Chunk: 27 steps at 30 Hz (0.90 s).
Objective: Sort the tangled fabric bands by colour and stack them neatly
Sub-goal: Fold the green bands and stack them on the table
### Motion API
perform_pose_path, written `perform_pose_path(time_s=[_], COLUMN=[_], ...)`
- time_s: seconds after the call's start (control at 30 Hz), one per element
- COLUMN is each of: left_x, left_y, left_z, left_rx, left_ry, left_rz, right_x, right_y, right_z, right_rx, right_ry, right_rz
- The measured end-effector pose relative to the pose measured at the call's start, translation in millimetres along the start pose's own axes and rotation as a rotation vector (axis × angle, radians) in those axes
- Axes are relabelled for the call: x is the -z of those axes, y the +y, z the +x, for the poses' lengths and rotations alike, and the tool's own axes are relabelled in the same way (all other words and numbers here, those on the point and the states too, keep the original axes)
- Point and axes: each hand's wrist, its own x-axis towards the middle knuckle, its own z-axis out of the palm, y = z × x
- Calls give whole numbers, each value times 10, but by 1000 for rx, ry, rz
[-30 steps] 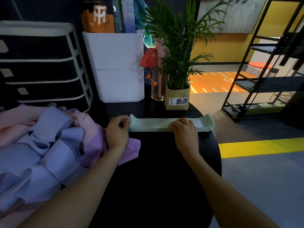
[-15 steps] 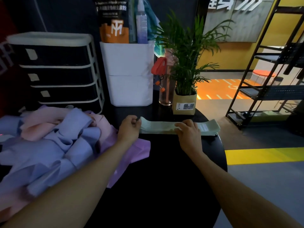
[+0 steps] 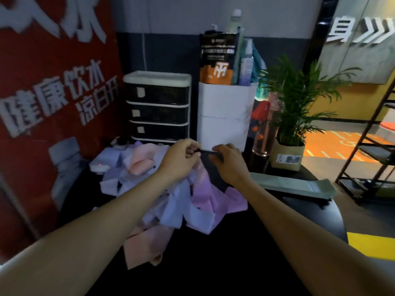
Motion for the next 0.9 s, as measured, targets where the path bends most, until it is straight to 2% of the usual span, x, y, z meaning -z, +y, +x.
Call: perform_pose_path(time_s=[0.17, 0.37, 0.47, 0.63, 0.83, 0.9], left_x=[641, 1009, 1066, 1158, 1208, 1224], left_y=[-176, -737, -884, -1033, -1077, -1077], left_z=[-127, -479, -642, -791, -806, -794], left_rx=[40, 92, 103, 192, 269, 286], left_ry=[80, -189, -198, -107, -96, -78], left_rz=[7, 423, 404, 293, 292, 276], right_x=[-213, -416, -546, -686, -702, -632], right_y=[-480, -729, -732, -724, -723, -740], right_z=[113, 180, 140, 8, -60, 3], right_rx=[32, -31, -100, -82, 106, 128], right_ry=[-41, -211, -343, -525, -487, -394], right_rz=[72, -15, -93, -81, -233, -220])
